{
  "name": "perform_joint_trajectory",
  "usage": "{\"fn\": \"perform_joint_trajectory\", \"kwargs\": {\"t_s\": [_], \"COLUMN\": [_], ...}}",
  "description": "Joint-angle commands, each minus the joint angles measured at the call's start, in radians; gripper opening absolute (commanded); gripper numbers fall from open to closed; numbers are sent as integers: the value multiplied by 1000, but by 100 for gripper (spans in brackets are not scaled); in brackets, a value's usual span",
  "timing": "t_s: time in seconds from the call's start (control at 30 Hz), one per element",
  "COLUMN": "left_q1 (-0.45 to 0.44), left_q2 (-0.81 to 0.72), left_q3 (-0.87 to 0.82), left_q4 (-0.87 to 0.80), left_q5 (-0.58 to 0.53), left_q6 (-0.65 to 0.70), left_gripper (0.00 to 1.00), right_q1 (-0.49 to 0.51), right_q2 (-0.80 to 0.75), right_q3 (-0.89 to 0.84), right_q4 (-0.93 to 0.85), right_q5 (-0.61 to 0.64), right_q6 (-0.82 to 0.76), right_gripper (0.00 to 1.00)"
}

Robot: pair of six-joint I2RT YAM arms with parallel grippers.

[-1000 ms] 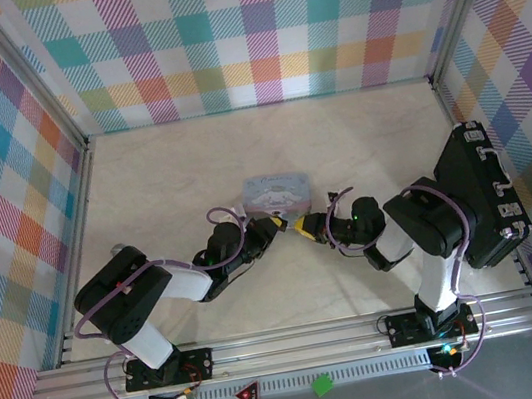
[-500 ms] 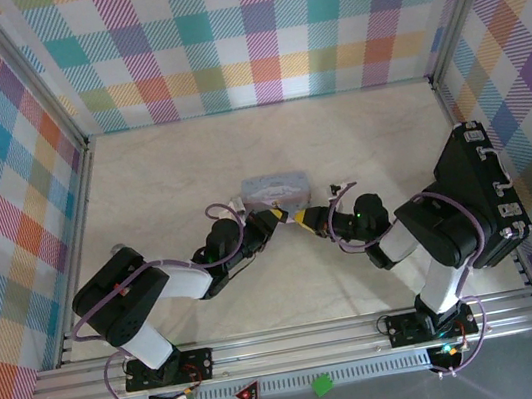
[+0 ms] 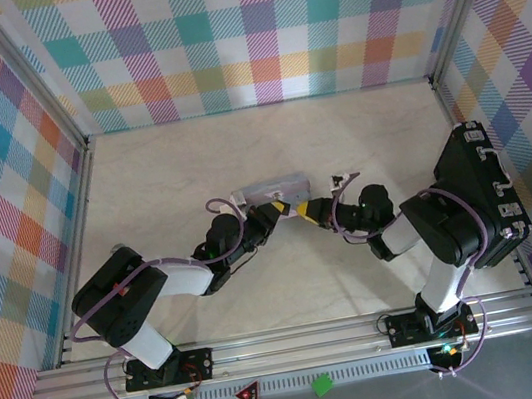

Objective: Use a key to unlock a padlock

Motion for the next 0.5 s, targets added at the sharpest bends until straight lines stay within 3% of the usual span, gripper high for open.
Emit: {"fn": "perform_joint_trajectory", "kwargs": {"t_s": [0.0, 0.47], "left_q1": [-51, -52], "left_q2": [-37, -12], "left_q3": [50, 66], "left_q4": [121, 138], "left_q5": [269, 296], "left_q6": [-7, -9], "left_gripper": [0, 0], "right_q1": [13, 9], "right_q2": [11, 9], "right_q3": [78, 134], "right_q4": [58, 58], "right_q5": [-24, -122], "right_q6": [-22, -163], "right_gripper": [0, 0]}}
